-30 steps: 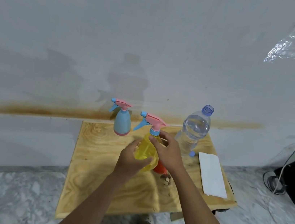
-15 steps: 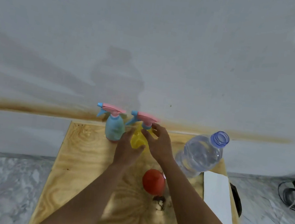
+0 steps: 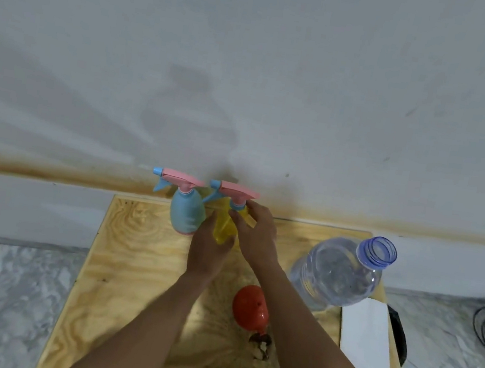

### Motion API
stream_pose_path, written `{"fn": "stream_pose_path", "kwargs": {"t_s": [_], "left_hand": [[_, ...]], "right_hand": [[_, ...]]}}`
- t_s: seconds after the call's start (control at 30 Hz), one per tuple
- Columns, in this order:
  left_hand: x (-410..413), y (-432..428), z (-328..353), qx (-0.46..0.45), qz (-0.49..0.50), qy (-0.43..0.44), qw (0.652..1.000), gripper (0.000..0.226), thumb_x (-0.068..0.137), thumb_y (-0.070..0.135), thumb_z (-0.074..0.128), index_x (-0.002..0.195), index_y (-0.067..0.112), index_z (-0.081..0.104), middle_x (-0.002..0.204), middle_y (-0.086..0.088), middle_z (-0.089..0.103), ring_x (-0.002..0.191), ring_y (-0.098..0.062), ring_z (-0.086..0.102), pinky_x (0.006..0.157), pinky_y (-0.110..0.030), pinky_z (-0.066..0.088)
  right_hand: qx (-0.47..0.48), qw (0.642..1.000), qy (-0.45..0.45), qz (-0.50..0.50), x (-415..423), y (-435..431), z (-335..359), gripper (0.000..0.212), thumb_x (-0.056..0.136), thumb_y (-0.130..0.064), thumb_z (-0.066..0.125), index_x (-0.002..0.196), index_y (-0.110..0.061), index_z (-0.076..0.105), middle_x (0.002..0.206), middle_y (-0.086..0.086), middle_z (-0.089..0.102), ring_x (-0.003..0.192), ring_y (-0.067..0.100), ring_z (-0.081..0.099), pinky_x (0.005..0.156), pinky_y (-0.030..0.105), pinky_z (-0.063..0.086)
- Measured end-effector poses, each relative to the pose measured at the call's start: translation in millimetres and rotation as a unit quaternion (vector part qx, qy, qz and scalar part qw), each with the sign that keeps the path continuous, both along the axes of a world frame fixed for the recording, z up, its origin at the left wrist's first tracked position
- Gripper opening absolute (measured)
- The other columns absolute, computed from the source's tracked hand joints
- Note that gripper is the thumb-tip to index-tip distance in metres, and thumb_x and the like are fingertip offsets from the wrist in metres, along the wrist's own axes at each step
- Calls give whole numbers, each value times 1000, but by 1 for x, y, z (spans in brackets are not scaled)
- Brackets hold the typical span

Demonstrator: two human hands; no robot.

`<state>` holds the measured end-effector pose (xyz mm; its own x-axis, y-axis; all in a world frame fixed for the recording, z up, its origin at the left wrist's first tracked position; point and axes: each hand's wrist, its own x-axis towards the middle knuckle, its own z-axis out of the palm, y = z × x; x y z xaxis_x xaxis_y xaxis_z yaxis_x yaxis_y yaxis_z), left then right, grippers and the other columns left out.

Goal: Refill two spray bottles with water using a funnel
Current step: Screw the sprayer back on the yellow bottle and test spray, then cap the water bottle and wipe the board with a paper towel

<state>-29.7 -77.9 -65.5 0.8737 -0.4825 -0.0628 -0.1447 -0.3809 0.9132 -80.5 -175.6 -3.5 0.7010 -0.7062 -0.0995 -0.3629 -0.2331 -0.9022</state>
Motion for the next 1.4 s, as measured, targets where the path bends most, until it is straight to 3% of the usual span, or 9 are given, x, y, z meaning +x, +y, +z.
{"fn": "stream_pose_path", "kwargs": {"t_s": [0.13,0.37,0.67,0.83,1.0,1.13,1.3,1.4], "left_hand": [[2,-6,-5,3,11,-8,1000,47,91,28,67,134,28,50,117,6,67,106,-11,65,85,-34,56],[11,-12,-21,26,15,-3,1000,57,91,46,61,142,29,43,128,6,63,118,-12,61,93,-43,54],[13,-13,-24,34,11,-12,999,61,90,48,58,144,26,41,132,3,61,121,-16,59,95,-44,54],[18,-12,-37,40,4,-3,999,67,89,60,56,144,25,41,133,3,60,122,-15,58,95,-45,54],[0,3,3,21,11,15,1000,53,88,45,67,133,24,49,120,4,64,109,-12,63,91,-39,55],[-28,28,29,33,25,32,999,50,90,23,70,135,13,53,124,1,62,114,-16,59,92,-30,48],[-71,45,58,20,-28,50,998,28,92,14,66,119,7,68,118,-10,70,116,-22,64,89,-24,46],[-103,37,81,-10,-113,24,993,48,88,22,73,133,14,59,133,-3,61,125,-17,57,102,-31,46]], "right_hand": [[5,1000,3,-1,7,-2,0,40,90,-29,70,129,-23,63,124,-2,60,118,14,55,103,34,45],[15,1000,5,0,12,-6,1,40,91,-27,69,130,-24,61,126,-3,58,119,12,53,105,36,44],[18,1000,8,4,12,-8,0,40,93,-28,68,131,-24,60,127,-4,57,119,12,53,105,37,45],[10,1000,2,10,8,-9,1,42,93,-26,66,135,-26,57,129,-4,58,120,11,53,104,38,47],[-35,999,-7,-11,-18,8,4,38,95,-28,62,133,-21,58,128,-4,58,120,11,54,103,40,48],[-89,996,-27,-11,-67,36,12,27,95,-18,63,122,-17,66,117,-1,63,103,7,63,87,34,57],[-122,992,18,-18,-148,53,13,17,94,-17,63,108,-23,70,104,-10,70,87,3,66,76,27,56],[-135,988,56,-42,-193,48,8,16,93,-19,63,105,-25,71,100,-12,72,84,4,66,74,30,57]]}}
